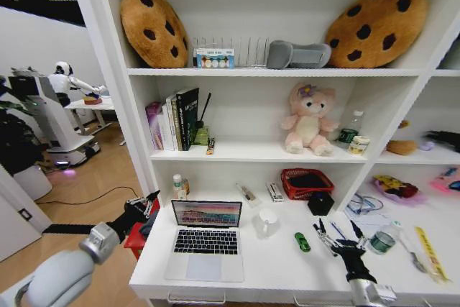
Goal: Organize the objects on the table.
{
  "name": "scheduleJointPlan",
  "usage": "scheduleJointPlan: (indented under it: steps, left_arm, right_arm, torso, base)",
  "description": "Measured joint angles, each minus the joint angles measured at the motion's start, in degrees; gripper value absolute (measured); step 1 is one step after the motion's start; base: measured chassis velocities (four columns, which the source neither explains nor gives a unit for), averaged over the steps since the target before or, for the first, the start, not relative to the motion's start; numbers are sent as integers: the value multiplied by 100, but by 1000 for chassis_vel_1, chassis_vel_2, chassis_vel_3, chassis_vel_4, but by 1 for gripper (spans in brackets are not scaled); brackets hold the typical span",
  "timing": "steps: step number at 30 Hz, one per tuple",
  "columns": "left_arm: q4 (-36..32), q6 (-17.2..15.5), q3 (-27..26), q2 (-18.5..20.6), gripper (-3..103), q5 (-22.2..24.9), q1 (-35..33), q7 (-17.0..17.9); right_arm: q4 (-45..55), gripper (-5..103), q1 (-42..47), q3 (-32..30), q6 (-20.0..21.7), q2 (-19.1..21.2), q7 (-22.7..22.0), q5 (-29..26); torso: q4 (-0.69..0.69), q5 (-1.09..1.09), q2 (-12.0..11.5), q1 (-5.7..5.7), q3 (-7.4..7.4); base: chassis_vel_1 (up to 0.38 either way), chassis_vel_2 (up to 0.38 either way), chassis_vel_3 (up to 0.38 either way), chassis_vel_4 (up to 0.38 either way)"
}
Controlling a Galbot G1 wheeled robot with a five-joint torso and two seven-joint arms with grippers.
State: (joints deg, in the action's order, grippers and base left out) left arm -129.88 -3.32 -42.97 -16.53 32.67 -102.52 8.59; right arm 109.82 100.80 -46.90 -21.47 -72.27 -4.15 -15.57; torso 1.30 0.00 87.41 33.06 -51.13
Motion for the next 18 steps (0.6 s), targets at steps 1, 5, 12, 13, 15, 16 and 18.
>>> scheduleJointPlan:
  steps: [1, 5, 12, 13, 15, 16, 18]
  left_arm:
    - [-1, 0, 10, 230, 0, 87, 2, -11]
    - [81, 7, -74, 931, 0, 627, 34, -94]
    - [479, 146, -345, 2071, 0, 1229, -130, -235]
    - [510, 163, -371, 2198, 0, 1266, -201, -244]
    - [547, 183, -403, 2352, 0, 1307, -299, -256]
    - [547, 183, -403, 2352, 0, 1307, -299, -256]
    - [723, 251, -608, 2744, 0, 1380, -581, -259]
  right_arm:
    - [2, 100, -9, 16, 4, -34, -4, 28]
    - [9, 100, 8, 67, 8, -125, -18, 117]
    - [-14, 100, 12, 129, -3, -252, -33, 208]
    - [-17, 100, 13, 128, -5, -263, -36, 210]
    - [-18, 100, 14, 122, -8, -270, -37, 210]
    - [-18, 100, 14, 122, -8, -270, -37, 210]
    - [-34, 100, 14, 82, -16, -271, -41, 201]
  torso:
    - [0, 0, 0, 0, 0]
    - [0, 0, 0, 0, 0]
    - [1, 1, 0, 0, 0]
    - [0, 1, 0, 0, 0]
    - [0, 0, 0, 0, 0]
    - [0, 0, 0, 0, 0]
    - [-1, -1, 0, 0, 0]
  base:
    - [0, 0, 0, 0]
    - [0, 0, 0, 0]
    - [0, 0, 0, 0]
    - [0, 0, 0, 0]
    - [0, 0, 0, 0]
    - [0, 0, 0, 0]
    - [0, 0, 0, 0]
